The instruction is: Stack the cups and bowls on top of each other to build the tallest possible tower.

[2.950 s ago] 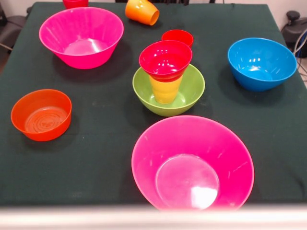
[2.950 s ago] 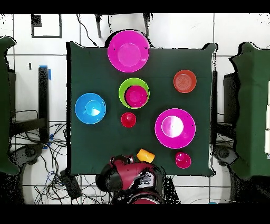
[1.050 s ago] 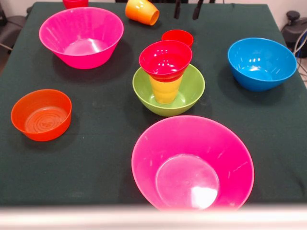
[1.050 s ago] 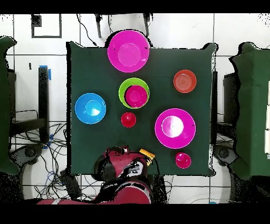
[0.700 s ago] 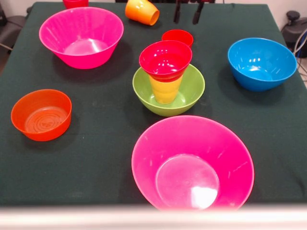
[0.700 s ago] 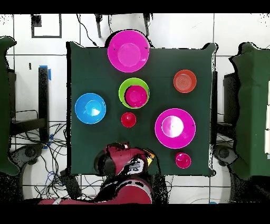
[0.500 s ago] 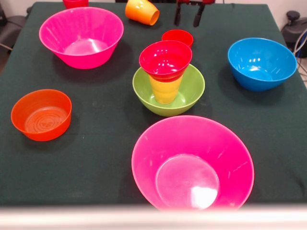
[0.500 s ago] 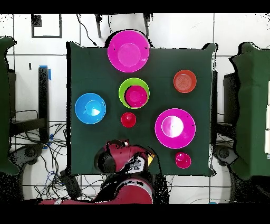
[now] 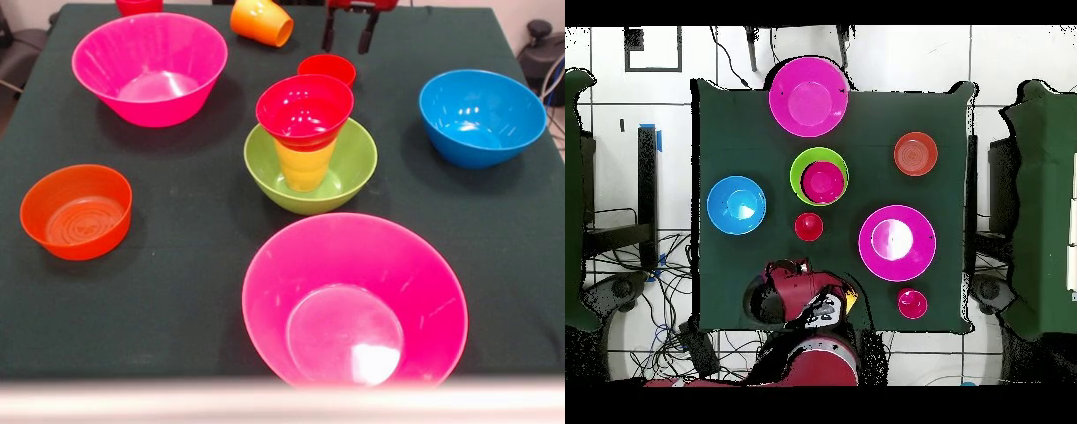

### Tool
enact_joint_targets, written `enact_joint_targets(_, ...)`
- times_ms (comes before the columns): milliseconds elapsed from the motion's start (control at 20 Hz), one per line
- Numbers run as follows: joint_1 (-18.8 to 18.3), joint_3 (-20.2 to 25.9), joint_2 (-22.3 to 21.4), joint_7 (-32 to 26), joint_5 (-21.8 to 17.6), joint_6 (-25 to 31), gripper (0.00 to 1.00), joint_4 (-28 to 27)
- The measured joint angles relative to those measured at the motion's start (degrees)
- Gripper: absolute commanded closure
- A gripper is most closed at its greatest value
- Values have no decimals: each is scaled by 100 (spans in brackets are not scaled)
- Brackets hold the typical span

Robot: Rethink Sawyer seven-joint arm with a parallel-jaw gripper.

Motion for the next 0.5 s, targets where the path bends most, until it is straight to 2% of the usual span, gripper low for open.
enact_joint_targets(500,0,58,-29,0,100,193,0,-141)
